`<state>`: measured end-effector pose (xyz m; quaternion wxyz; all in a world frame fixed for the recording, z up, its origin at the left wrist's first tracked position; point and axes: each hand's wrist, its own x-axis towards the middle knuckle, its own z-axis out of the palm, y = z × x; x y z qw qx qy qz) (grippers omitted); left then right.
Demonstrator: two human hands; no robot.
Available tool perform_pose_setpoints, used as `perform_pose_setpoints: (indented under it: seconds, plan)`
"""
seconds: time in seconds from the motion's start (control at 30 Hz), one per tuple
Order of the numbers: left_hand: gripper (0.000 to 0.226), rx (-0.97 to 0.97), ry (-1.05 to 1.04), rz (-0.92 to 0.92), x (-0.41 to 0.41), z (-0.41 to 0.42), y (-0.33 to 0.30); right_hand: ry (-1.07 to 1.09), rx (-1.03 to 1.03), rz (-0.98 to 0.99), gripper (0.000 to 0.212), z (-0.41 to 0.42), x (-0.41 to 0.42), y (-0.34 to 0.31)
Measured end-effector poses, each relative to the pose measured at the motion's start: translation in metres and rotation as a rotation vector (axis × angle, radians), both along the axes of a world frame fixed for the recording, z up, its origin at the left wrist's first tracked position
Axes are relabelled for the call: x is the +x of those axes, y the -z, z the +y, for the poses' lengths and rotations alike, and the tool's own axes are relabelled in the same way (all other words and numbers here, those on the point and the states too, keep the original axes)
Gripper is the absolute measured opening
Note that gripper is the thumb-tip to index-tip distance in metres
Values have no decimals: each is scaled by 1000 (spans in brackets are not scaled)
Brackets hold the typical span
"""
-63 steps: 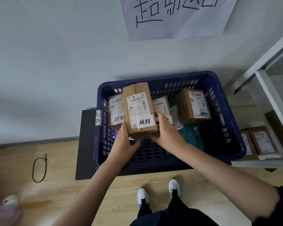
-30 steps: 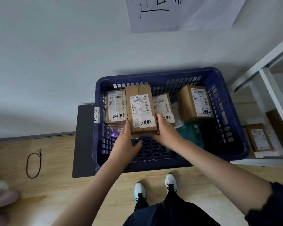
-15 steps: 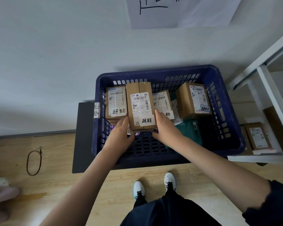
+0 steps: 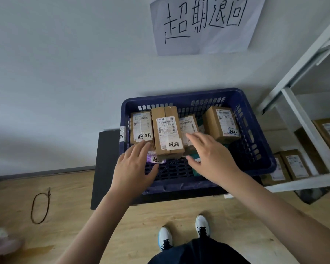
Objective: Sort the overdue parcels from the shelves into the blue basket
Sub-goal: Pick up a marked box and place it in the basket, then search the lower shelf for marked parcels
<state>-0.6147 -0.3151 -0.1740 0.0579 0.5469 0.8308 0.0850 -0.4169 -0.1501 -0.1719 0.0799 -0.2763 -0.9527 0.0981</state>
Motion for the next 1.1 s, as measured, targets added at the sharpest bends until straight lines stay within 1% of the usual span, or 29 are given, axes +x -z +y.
perform_pose_setpoints:
  seconds: [0.13,0.27,0.37,0.5,0.63,0.87,0.97,1.1]
  plan:
    - [71,-25,90,2,12,6,0,54,-23,14,61,-11,13,-1]
    - [71,-75,155,32,29,13,-1,99,-43,-2,59,-19,37,-1]
    - [69,-76,162,48,54,16,-9,133,-45,7,58,-25,69,-9]
    - [67,-51,199,73,110,22,-20,191,-29,0,58,-26,134,-19]
    - [69,-38,224,73,193,28,-20,237,-48,16,56,-30,220,-28]
    - [68,-24,306,-8,394,45,-8,300,-50,5,48,-46,390,-33]
    - [65,-19,369,-34,473,56,-5,375,-69,-11,49,-43,470,-36]
    - [64,-54,473,-54,558,83,-2,524,-116,-12,48,-31,567,-40]
